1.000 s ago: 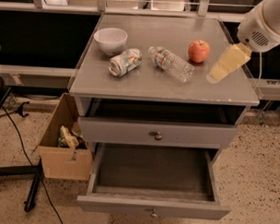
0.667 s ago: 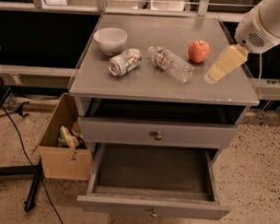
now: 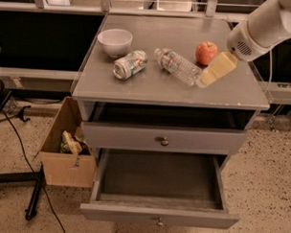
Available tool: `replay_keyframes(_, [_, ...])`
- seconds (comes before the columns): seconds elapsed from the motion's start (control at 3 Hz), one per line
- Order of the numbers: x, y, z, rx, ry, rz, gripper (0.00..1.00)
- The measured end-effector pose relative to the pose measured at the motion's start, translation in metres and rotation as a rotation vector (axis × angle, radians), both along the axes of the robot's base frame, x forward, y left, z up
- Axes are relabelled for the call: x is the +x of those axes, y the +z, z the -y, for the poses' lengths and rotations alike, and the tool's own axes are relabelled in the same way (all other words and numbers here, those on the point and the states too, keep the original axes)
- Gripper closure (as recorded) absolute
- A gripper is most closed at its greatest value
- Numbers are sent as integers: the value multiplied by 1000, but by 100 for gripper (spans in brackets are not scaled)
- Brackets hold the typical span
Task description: Place water bottle into middle drawer
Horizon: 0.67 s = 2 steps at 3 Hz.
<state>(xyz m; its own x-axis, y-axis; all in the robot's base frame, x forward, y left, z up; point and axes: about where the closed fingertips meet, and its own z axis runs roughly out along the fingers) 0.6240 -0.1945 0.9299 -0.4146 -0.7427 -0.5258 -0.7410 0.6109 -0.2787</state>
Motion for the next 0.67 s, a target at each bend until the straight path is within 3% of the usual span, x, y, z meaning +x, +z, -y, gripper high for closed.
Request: replay_keyframes(0.67, [23,-17,-28,61,-10,-16,0])
